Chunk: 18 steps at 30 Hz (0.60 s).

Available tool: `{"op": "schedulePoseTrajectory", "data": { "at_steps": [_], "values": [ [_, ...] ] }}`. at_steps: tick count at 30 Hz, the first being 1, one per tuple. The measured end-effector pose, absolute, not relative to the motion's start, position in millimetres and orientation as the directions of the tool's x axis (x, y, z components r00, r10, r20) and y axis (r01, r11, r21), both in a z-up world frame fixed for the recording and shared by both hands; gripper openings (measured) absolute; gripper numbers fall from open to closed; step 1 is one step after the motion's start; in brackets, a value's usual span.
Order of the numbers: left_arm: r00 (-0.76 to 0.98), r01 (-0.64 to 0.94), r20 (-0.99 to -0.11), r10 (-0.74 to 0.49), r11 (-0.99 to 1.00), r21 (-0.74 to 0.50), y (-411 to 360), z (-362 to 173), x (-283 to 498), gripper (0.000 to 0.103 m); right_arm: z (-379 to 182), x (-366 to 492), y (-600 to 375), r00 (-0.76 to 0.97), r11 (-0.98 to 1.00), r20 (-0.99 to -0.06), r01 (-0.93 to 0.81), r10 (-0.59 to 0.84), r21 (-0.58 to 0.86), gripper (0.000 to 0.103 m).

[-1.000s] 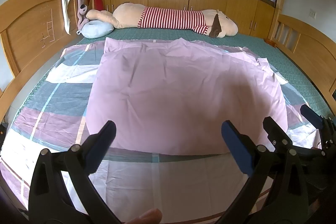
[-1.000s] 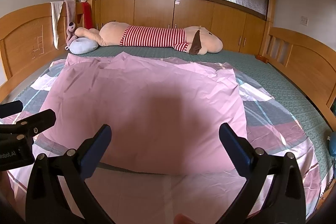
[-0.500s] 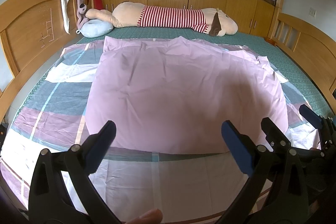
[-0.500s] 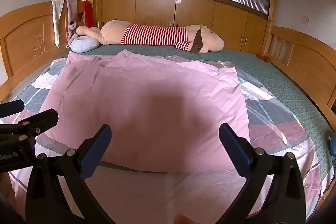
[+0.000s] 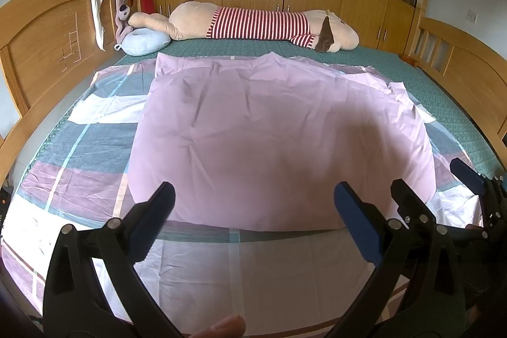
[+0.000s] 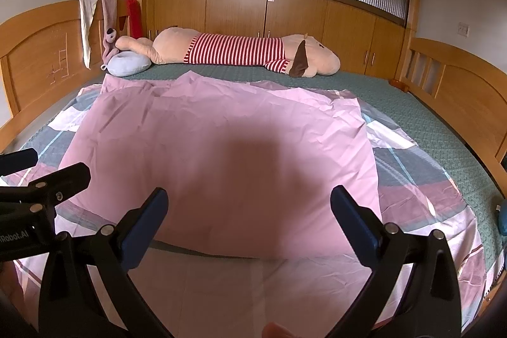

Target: Fold large clothes

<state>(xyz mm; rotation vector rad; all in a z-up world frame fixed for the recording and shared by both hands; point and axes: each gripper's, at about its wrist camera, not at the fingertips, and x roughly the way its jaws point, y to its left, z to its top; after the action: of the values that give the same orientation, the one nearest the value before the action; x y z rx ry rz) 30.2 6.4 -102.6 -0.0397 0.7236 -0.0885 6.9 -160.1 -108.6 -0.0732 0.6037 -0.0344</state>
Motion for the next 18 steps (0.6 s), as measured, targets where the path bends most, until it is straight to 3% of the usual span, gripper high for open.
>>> {"op": "schedulePoseTrajectory", "data": {
  "at_steps": [18],
  "values": [
    [0.756,0.074,-0.650,-0.082,0.996,-0.040,4.0,-102.0,28.4,0.101,-109.6,7.3,-158.8,0.823,0.997,-0.565,0.010,-0.055,-0.082,0.102]
  ]
}}
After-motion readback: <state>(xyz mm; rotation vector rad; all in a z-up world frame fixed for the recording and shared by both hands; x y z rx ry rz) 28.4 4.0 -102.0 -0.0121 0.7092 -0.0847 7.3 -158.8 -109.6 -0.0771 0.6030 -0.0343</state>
